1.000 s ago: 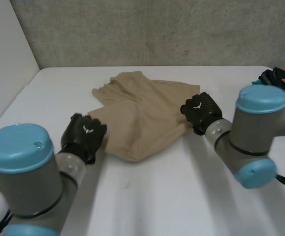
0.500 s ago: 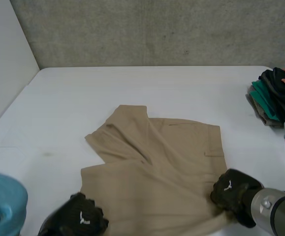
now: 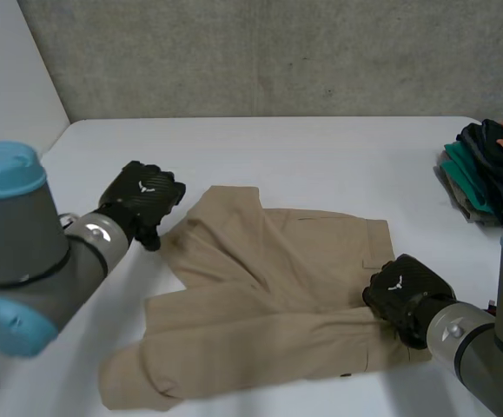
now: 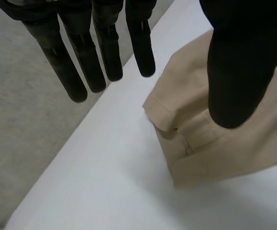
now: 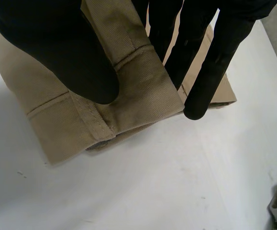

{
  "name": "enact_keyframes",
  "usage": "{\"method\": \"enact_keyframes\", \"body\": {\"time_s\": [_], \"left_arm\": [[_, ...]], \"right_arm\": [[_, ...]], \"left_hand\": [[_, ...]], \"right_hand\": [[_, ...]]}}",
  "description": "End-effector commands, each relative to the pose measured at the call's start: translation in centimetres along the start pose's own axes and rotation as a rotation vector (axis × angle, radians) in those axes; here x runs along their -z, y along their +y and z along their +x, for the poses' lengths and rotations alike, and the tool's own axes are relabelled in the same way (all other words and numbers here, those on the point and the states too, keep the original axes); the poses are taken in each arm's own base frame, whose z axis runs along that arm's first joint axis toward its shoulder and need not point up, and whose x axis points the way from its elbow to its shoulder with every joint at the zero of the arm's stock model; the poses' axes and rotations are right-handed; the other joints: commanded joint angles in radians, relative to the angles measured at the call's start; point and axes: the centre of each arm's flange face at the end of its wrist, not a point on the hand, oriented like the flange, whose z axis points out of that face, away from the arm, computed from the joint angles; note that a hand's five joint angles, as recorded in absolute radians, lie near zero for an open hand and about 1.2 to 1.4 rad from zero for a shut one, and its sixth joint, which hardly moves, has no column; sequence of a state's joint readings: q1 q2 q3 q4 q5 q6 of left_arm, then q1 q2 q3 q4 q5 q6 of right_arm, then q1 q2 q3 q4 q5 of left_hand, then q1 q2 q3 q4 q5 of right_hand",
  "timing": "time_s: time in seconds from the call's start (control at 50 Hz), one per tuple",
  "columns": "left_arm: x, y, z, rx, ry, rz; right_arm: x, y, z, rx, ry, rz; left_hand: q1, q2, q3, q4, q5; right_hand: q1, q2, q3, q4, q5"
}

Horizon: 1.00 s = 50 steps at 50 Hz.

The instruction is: Fold the laundry.

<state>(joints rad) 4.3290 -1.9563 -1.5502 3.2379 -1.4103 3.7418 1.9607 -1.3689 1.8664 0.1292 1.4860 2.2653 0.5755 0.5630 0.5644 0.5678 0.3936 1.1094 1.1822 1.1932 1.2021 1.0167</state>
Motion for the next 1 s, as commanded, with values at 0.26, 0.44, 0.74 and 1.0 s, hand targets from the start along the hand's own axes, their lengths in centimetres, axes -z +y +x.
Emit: {"method": "enact_keyframes", "body": {"time_s": [0.26,0.44,0.74,1.0], "left_arm": [[-7.9,5.8,2.1,0.081,0.157,-0.017],[-8.7,6.3,2.7,0.073,0.151,0.002],[-4.1,3.6,1.3,0.047,0.035,-0.037],[-1.3,4.8,0.1,0.016,-0.088,-0.157]], "right_arm": [[-0.9,0.9,-0.7,-0.005,-0.008,-0.020],[-1.0,1.1,-0.9,-0.006,-0.012,-0.025],[-1.2,1.1,-0.7,-0.015,0.012,-0.010],[-0.7,0.6,-0.5,-0.100,0.024,0.007]], "left_hand": [[0.234,0.246,0.245,0.242,0.241],[0.706,0.718,0.717,0.713,0.713],[0.821,0.833,0.832,0.828,0.828],[0.821,0.833,0.832,0.828,0.828]], "right_hand": [[0.287,0.214,0.203,0.194,0.205],[0.287,0.214,0.203,0.194,0.205],[0.287,0.214,0.203,0.194,0.205],[0.287,0.214,0.203,0.194,0.205]]}}
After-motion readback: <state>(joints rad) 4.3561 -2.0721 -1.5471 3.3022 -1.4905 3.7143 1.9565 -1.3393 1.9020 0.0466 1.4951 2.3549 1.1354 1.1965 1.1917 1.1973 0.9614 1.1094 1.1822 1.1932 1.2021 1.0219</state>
